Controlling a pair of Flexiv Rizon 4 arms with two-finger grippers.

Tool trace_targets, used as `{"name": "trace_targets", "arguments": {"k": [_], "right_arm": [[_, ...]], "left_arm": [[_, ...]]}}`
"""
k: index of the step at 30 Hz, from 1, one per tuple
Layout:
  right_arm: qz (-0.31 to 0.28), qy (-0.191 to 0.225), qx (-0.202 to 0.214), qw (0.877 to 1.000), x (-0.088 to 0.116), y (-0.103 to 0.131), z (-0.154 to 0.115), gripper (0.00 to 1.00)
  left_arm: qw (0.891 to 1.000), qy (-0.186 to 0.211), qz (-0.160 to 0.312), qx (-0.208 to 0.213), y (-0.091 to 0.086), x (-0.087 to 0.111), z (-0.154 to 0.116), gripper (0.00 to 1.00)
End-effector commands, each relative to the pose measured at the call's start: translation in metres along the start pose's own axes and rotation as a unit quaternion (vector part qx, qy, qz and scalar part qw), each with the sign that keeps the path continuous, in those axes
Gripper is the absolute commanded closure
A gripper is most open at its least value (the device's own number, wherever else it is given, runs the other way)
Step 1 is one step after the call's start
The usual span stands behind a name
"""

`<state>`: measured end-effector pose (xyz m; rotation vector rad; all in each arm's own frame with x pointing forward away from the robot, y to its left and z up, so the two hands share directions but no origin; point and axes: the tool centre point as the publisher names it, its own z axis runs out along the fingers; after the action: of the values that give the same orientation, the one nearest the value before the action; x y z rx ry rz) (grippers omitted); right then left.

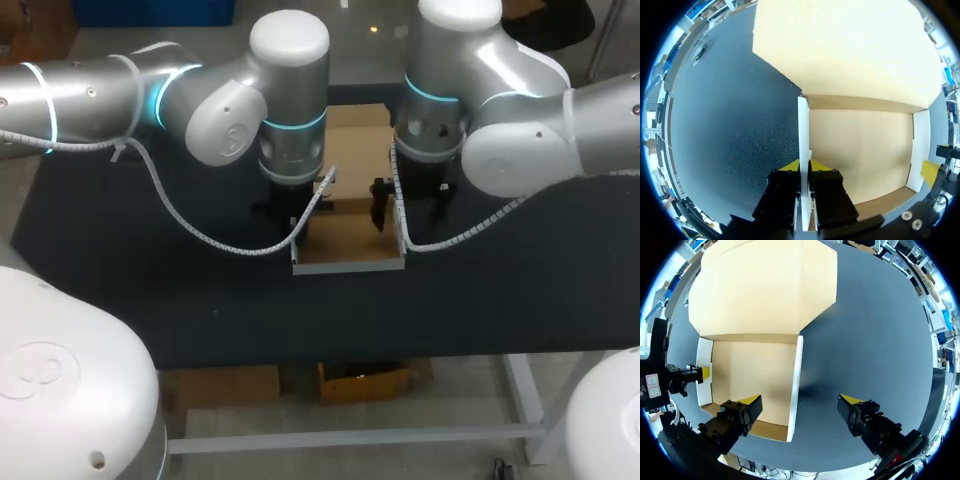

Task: Assemble the packaging by folding the flat box into shape, placing the metal phone stand inside, and closing the box properly

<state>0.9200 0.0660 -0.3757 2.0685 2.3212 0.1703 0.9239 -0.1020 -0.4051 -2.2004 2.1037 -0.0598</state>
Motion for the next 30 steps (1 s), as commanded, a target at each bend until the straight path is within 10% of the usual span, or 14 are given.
{"name": "trace_targets", "arguments": {"k": [1,30], "right_arm": [[-0.019,0.032,-0.036,0.999,-0.012,-0.014,-0.015,0.00],[-0.218,0.127,-0.184,0.950,-0.045,-0.038,-0.067,0.00]], "left_arm": [[1.000,0.000,0.001,0.001,0.004,-0.005,0.004,1.00],[1.000,0.014,0.016,-0.012,0.001,-0.026,-0.002,1.00]]}}
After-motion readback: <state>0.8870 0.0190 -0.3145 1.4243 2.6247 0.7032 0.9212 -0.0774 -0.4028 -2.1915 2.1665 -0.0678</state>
